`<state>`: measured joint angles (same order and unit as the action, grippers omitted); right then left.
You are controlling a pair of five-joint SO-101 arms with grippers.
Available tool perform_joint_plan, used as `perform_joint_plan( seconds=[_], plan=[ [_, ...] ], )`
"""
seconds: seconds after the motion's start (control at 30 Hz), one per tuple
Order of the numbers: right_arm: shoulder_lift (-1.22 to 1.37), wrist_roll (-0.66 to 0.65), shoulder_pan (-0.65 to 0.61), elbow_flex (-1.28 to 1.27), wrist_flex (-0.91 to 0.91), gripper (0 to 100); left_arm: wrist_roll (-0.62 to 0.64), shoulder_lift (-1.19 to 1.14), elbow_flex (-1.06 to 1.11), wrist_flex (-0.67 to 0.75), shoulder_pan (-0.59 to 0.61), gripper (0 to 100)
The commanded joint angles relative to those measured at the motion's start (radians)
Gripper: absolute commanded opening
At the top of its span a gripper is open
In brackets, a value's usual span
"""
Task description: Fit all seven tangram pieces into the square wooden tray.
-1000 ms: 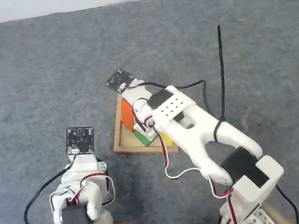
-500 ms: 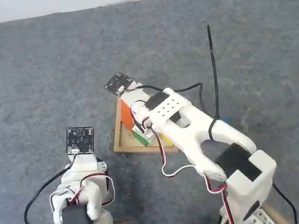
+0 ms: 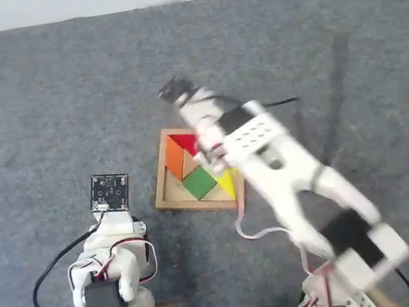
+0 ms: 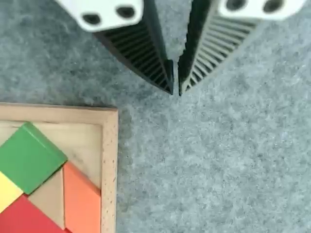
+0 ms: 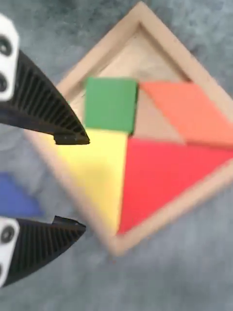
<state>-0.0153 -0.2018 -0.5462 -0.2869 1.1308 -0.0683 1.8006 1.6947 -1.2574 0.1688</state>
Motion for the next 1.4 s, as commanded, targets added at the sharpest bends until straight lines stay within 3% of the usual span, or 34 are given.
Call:
perform_joint_plan(
  seconds=[0.0,0.17,0.37,0.47,0.57,0.73,0.97,1.37],
  plan=[
    [-0.236,-0.026,0.108,-0.043,0.104,24.9,-0.002,0.017,-0.01,-0.003,-0.006,2],
    [-0.357,-0.038,0.255,-0.259,0.114,24.9,-0.002,0.017,-0.01,-0.003,-0.006,2],
    [-0.366,-0.153,0.383,-0.402,0.099,24.9,-0.002,0.017,-0.01,-0.003,-0.006,2],
    [-0.364,-0.127,0.452,-0.44,0.021,24.9,-0.002,0.017,-0.01,-0.003,-0.006,2],
    [-0.364,-0.02,0.49,-0.483,-0.061,24.8,-0.002,0.017,-0.01,-0.003,-0.006,2],
    [-0.364,0.121,0.47,-0.534,-0.162,24.8,-0.002,0.017,-0.01,-0.003,-0.006,2],
    [-0.335,0.129,0.36,-0.505,-0.185,24.8,-0.002,0.017,-0.01,-0.003,-0.006,2],
    [-0.07,0.207,0.392,-0.362,-0.173,24.9,-0.002,0.017,-0.01,-0.003,-0.006,2]
  ],
)
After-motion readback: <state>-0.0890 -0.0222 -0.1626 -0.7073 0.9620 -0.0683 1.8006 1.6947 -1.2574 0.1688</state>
